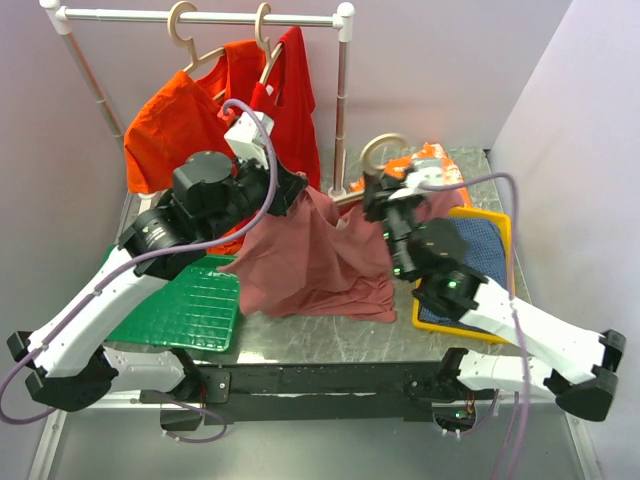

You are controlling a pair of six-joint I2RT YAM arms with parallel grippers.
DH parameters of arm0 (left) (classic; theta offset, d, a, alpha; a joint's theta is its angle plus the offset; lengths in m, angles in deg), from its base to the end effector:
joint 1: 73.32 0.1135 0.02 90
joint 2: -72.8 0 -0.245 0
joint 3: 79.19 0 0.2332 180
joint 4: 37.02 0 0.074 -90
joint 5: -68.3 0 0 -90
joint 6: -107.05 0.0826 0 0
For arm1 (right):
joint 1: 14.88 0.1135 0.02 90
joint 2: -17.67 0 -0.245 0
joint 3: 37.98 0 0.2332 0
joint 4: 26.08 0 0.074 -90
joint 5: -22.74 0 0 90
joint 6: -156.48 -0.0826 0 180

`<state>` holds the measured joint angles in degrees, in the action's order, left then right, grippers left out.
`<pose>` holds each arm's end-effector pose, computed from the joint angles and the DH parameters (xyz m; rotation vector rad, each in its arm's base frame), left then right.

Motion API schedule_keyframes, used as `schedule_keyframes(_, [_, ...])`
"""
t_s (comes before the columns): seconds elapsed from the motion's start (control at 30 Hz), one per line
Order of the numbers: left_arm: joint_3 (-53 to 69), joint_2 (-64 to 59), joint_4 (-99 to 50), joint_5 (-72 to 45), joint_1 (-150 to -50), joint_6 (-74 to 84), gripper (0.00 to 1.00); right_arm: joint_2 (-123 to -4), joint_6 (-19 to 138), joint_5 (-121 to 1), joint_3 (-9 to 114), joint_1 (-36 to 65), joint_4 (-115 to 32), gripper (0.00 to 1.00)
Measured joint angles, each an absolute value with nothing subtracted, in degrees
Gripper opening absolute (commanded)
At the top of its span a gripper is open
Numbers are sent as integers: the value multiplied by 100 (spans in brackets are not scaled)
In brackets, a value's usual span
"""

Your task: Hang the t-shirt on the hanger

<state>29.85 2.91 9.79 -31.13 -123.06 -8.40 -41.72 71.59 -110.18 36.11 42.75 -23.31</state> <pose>0.1853 -0.1978 0.4701 0.2476 1.7574 -0.8287 0.1809 0.1803 0.4239 -0.0753 1.3532 0.2993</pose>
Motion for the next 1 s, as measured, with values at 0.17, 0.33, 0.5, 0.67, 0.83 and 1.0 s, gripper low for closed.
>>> schedule_keyframes(0.17, [2993, 506, 904, -3028, -12306, -637, 1, -3827, 7500, -11018, 4028, 4238, -2338, 0])
schedule_keyframes(0.33, [2976, 895, 828, -2670, -12306, -440, 1, -3888, 7823, -11332, 4039, 4142, -2320, 0])
schedule_keyframes(0.5, [2768, 1282, 793, -2617, -12306, -318, 1, -4291, 7974, -11429, 4039, 3993, -2358, 0])
schedule_keyframes(0.67, [2062, 1478, 795, -3113, -12304, -143, 1, -4321, 7799, -11182, 4146, 3875, -2694, 0])
schedule_keyframes(0.83, [2154, 873, 896, -3116, -12299, 23, 1, -4334, 7526, -11009, 4301, 3897, -3066, 0])
schedule_keyframes(1.0, [2652, 357, 911, -2681, -12308, 19, 1, -4669, 7290, -11096, 4336, 3923, -3129, 0])
